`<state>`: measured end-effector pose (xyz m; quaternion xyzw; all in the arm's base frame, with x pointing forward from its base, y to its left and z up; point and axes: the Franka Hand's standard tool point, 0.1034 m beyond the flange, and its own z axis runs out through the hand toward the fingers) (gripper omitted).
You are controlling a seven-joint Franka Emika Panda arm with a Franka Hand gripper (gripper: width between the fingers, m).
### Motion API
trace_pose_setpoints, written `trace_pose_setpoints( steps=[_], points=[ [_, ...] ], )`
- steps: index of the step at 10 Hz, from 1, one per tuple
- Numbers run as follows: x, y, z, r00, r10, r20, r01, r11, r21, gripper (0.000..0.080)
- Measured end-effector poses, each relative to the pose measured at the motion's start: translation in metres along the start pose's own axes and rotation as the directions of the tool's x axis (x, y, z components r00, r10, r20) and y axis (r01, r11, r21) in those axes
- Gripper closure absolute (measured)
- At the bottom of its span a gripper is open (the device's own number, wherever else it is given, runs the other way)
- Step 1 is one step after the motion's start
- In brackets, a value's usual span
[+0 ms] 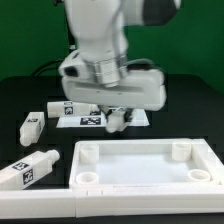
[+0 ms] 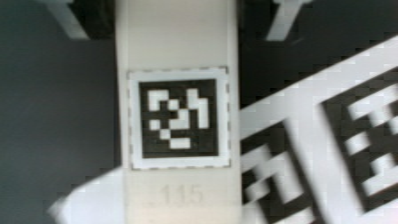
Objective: Assemble desk
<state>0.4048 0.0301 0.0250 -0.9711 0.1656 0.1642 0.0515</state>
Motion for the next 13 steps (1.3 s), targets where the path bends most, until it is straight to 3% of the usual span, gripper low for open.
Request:
trace_pose_setpoints(
  steps=[2, 4, 5, 6, 7, 9, 11, 12, 13],
  points=[
    [0.003, 0.009, 0.001, 0.99, -0.143, 0.001, 0.143, 0.99, 0.005, 0.0515],
    [0.003, 0.007, 0.001, 0.968, -0.251, 0.001, 0.251, 0.968, 0.004, 0.0515],
    [0.004, -0.009, -0.004, 0.928, -0.372, -0.023, 0.371, 0.928, -0.028, 0.0515],
    [0.004, -0.043, -0.006, 0.861, -0.502, -0.075, 0.5, 0.865, -0.053, 0.0515],
    [0.001, -0.055, -0.003, 0.83, -0.55, -0.089, 0.546, 0.835, -0.066, 0.0515],
    [0.0, -0.046, 0.0, 0.77, -0.632, -0.085, 0.625, 0.774, -0.097, 0.0515],
    [0.0, -0.047, 0.0, 0.713, -0.697, -0.077, 0.689, 0.717, -0.105, 0.0515],
    [0.0, -0.057, -0.003, 0.592, -0.803, -0.072, 0.787, 0.595, -0.164, 0.0515],
    [-0.005, -0.071, -0.003, 0.411, -0.911, -0.044, 0.888, 0.411, -0.207, 0.0515]
  ],
)
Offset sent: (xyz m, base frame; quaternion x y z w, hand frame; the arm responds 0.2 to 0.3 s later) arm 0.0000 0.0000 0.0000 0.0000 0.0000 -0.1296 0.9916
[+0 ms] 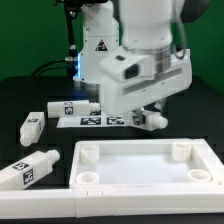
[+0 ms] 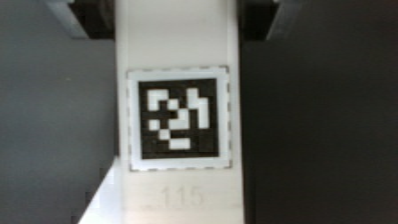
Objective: Assemble desk
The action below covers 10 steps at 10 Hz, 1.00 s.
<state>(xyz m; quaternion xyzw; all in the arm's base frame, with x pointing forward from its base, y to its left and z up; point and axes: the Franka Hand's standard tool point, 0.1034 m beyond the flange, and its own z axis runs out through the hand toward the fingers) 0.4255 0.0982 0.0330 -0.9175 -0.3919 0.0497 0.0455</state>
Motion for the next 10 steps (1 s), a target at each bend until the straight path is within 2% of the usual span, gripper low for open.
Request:
trace_pose_setpoints(
  steps=[1, 2, 5, 6, 7, 8, 9, 10],
  points=[
    [0.004, -0.009, 0.004, 0.993, -0.118, -0.012, 0.117, 0.993, -0.024, 0.0515],
    [-0.001, -0.011, 0.007, 0.989, -0.149, -0.019, 0.148, 0.988, -0.039, 0.0515],
    [-0.003, -0.007, 0.007, 0.96, -0.28, -0.004, 0.279, 0.959, -0.041, 0.0515],
    [-0.003, -0.006, 0.007, 0.917, -0.399, -0.001, 0.398, 0.916, -0.056, 0.0515],
    [-0.006, -0.007, 0.009, 0.82, -0.573, -0.004, 0.57, 0.816, -0.097, 0.0515],
    [-0.01, -0.013, 0.013, 0.723, -0.691, 0.006, 0.687, 0.717, -0.117, 0.0515],
    [-0.013, -0.013, 0.013, 0.632, -0.775, 0.017, 0.766, 0.621, -0.168, 0.0515],
    [-0.02, -0.005, 0.012, 0.575, -0.818, 0.025, 0.795, 0.552, -0.252, 0.0515]
  ],
)
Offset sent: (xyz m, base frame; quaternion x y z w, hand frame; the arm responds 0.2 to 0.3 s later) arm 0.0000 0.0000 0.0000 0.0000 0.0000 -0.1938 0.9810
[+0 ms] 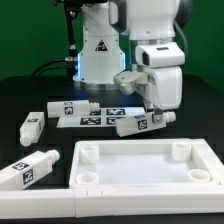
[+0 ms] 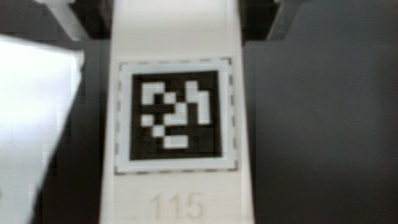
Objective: Assemble desk
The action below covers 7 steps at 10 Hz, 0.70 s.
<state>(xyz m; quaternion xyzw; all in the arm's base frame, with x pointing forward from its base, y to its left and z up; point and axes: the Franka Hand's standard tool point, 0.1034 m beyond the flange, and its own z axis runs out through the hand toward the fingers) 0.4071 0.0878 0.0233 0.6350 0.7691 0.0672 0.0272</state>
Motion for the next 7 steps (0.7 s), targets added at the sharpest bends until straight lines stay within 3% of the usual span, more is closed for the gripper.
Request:
trace_pose_setpoints(
  steps=[1, 4, 5, 7],
  points=[
    [0.001, -0.004, 0.002, 0.998, -0.055, 0.0, 0.055, 0.998, 0.031, 0.0514],
    [0.002, -0.006, 0.003, 0.951, -0.308, -0.006, 0.308, 0.951, 0.035, 0.0514],
    [0.011, -0.009, 0.003, 0.882, -0.471, -0.017, 0.47, 0.882, -0.008, 0.0514],
    [0.029, -0.018, 0.007, 0.761, -0.648, -0.033, 0.646, 0.761, -0.062, 0.0514]
  ],
)
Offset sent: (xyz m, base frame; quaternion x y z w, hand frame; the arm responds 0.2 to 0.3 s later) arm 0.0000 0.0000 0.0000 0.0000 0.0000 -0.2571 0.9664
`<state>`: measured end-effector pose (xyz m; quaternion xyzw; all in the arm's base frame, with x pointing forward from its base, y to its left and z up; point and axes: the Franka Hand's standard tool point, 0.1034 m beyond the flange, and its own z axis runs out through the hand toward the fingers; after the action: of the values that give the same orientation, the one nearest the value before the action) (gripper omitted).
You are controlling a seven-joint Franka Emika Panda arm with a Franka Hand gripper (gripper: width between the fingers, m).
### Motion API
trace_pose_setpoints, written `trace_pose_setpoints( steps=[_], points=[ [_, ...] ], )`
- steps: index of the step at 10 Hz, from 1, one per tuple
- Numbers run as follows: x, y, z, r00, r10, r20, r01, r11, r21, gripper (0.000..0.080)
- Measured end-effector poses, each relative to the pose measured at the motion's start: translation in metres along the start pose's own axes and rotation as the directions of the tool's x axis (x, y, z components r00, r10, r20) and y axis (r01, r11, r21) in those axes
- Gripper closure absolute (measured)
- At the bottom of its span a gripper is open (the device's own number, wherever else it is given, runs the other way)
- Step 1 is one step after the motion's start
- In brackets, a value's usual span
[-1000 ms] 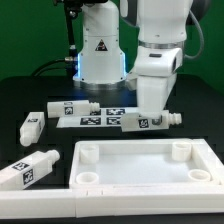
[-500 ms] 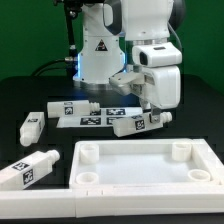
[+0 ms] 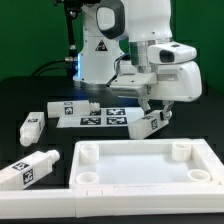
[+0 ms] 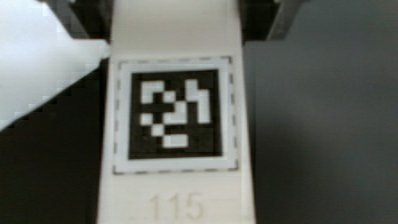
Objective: Assemble desk
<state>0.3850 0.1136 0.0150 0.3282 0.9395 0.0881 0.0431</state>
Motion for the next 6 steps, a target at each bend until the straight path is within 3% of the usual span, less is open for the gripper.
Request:
trace_pose_setpoints(
  steps=[1, 2, 3, 4, 5, 6],
  points=[
    [0.0089, 0.0074, 0.0015, 0.997, -0.079, -0.006, 0.079, 0.996, -0.031, 0.0514],
    [0.0089, 0.0064, 0.0013, 0.992, -0.125, -0.008, 0.125, 0.992, -0.028, 0.0514],
    [0.0067, 0.0044, 0.001, 0.991, -0.135, -0.008, 0.135, 0.991, -0.025, 0.0437],
    [0.0048, 0.0038, 0.0002, 0.993, -0.118, -0.006, 0.118, 0.993, -0.025, 0.0303],
    [0.0038, 0.0034, -0.0001, 0.993, -0.116, -0.005, 0.115, 0.993, -0.025, 0.0303],
    [0.0026, 0.0027, -0.0003, 0.994, -0.109, -0.004, 0.109, 0.994, -0.024, 0.0178]
  ],
)
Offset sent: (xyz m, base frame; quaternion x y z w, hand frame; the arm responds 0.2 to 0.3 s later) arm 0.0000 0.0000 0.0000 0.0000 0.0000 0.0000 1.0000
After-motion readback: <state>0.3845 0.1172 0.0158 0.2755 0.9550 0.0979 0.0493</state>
